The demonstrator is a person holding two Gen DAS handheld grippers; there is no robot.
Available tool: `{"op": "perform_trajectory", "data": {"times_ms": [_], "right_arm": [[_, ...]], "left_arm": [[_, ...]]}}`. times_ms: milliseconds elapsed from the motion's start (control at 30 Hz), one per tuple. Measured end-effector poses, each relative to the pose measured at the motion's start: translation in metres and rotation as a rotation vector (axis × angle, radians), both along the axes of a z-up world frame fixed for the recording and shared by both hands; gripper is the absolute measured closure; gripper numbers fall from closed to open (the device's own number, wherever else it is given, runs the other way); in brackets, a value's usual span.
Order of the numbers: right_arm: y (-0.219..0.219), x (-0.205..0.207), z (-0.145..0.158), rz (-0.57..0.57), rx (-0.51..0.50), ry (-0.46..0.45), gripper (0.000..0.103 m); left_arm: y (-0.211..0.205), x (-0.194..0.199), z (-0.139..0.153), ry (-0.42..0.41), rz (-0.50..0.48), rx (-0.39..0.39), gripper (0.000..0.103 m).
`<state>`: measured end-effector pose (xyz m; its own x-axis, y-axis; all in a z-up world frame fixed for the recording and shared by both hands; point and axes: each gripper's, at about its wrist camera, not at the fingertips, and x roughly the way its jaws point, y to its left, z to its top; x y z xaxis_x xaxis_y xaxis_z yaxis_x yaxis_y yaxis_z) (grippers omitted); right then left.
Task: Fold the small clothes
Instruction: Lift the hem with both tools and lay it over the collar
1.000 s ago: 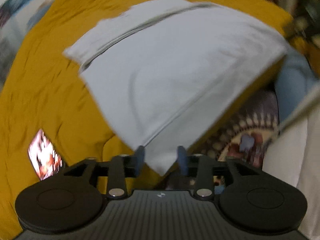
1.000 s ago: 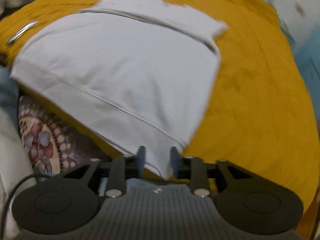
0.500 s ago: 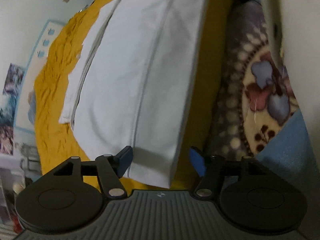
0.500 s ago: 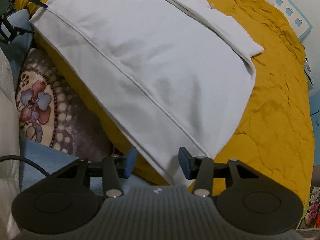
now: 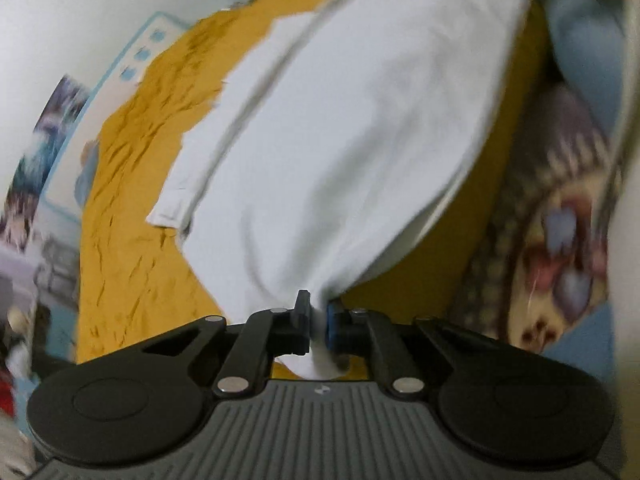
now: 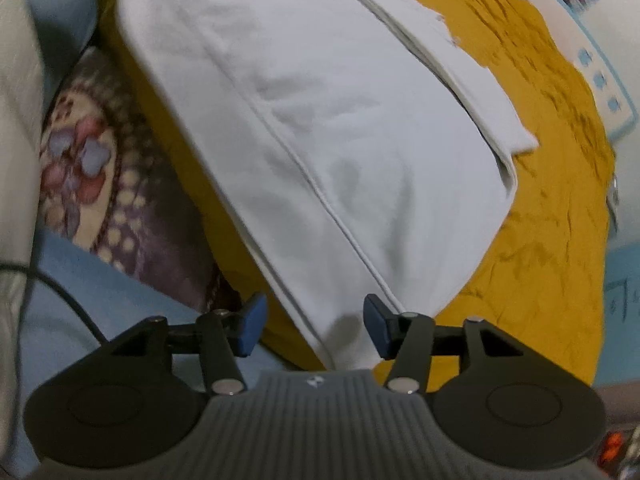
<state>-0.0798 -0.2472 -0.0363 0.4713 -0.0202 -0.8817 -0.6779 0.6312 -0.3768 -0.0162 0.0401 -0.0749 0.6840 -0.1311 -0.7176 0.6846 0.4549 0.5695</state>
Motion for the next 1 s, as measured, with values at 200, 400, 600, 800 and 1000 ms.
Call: {"op": "perform_trajectory", "data": {"times_ms": [200, 400, 600, 800, 1000], "right_arm": [[0.008, -0.008, -0.025, 0.103, -0.168, -0.032, 0.054], [0.010, -0.015, -0.035, 0.153, -0.286, -0.088, 0.092], [0.003, -0.017, 0.023, 0.122, -0.209, -0.123, 0.103], [-0.001, 0.006, 0.096, 0.032, -0.210, -0.326, 0.103], [-0.002, 0.060, 0.153, -0.021, -0.235, -0.571, 0.103]], "left_arm": [[0.006, 0.015, 0.052, 0.014, 0.114, -0.200, 0.095], [0.007, 0.022, 0.076, 0.014, 0.152, -0.285, 0.095], [0.012, 0.030, 0.094, -0.015, 0.192, -0.324, 0.096], [0.012, 0.058, 0.123, -0.073, 0.204, -0.355, 0.096], [0.004, 0.107, 0.160, -0.221, 0.210, -0.388, 0.096]]}}
